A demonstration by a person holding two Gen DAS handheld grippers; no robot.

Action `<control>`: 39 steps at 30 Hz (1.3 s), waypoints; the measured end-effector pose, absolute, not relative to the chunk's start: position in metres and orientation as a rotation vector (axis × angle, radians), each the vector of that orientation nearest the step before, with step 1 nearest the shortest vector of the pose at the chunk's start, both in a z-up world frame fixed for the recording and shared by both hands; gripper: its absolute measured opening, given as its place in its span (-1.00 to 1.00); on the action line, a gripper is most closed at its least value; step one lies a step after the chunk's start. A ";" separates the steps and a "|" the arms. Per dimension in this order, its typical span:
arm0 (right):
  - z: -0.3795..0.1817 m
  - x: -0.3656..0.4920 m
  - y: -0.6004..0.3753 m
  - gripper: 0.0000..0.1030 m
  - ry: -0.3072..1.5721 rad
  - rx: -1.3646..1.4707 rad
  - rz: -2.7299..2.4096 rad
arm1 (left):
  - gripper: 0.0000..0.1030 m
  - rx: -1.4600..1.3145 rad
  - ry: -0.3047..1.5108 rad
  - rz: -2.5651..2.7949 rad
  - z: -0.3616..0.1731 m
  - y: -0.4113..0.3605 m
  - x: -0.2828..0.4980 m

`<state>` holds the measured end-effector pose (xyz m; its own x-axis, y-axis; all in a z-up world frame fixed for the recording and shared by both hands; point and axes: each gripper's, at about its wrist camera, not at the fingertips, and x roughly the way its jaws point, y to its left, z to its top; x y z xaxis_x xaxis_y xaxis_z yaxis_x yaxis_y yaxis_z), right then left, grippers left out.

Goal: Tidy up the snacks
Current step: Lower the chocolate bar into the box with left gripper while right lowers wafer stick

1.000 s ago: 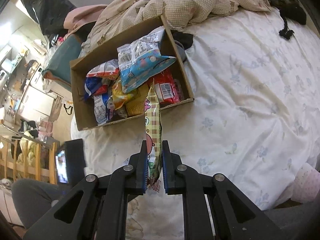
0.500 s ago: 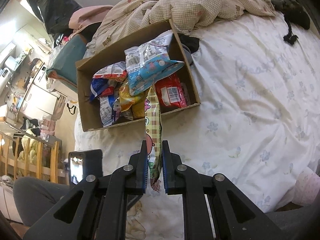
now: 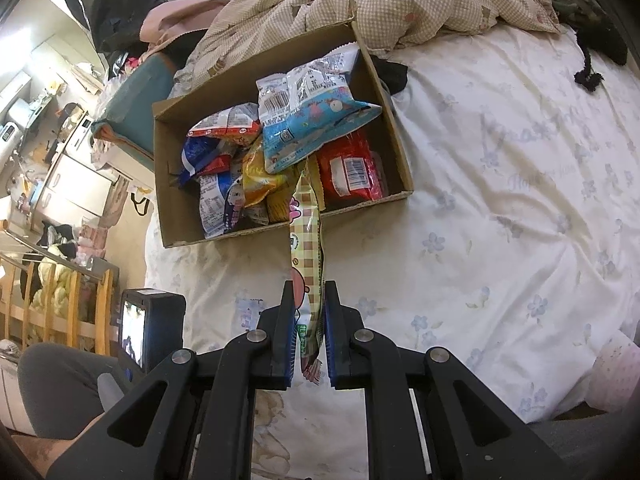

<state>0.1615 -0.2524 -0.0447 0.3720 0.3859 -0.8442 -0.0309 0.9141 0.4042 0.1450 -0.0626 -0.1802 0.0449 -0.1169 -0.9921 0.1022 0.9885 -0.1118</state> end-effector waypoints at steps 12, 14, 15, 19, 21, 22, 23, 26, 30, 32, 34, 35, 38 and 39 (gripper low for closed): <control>-0.048 0.163 -0.248 -0.76 1.178 0.346 0.288 | -0.70 -0.008 1.366 -0.227 -0.110 -0.073 0.134; -0.047 0.163 -0.247 -0.76 1.173 0.354 0.300 | -0.70 0.005 1.315 -0.223 -0.092 -0.066 0.135; -0.046 0.164 -0.247 -0.76 1.168 0.363 0.308 | -0.70 0.002 1.292 -0.221 -0.083 -0.061 0.137; -0.042 0.167 -0.244 -0.76 1.155 0.371 0.330 | -0.70 -0.032 1.210 -0.193 -0.058 -0.029 0.156; -0.040 0.170 -0.241 -0.76 1.146 0.362 0.344 | -0.70 -0.044 1.181 -0.176 -0.046 -0.017 0.166; -0.038 0.173 -0.239 -0.76 1.137 0.356 0.349 | -0.70 -0.052 1.169 -0.169 -0.042 -0.008 0.174; -0.035 0.175 -0.237 -0.76 1.128 0.351 0.356 | -0.70 -0.055 1.160 -0.163 -0.038 -0.005 0.180; -0.027 0.184 -0.229 -0.76 1.092 0.318 0.384 | -0.70 -0.053 1.135 -0.147 -0.035 0.000 0.194; -0.022 0.198 -0.214 -0.76 1.062 0.290 0.422 | -0.70 -0.058 1.122 -0.139 -0.034 0.004 0.208; -0.023 0.208 -0.206 -0.76 1.055 0.275 0.438 | -0.70 -0.049 1.117 -0.140 -0.036 0.003 0.215; -0.024 0.219 -0.198 -0.76 1.049 0.276 0.456 | -0.70 -0.034 1.114 -0.141 -0.038 0.000 0.222; -0.025 0.226 -0.194 -0.76 1.045 0.286 0.466 | -0.70 -0.028 1.111 -0.143 -0.039 -0.002 0.226; -0.028 0.244 -0.187 -0.76 1.043 0.300 0.477 | -0.70 -0.018 1.104 -0.149 -0.043 -0.003 0.235; -0.029 0.249 -0.186 -0.76 1.044 0.302 0.478 | -0.70 -0.020 1.101 -0.155 -0.046 -0.003 0.238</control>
<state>0.2491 -0.1862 -0.0286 0.4145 0.5132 -0.7515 -0.2328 0.8581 0.4576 0.2383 -0.0027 -0.0458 0.4430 -0.1345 -0.8864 0.1147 0.9891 -0.0927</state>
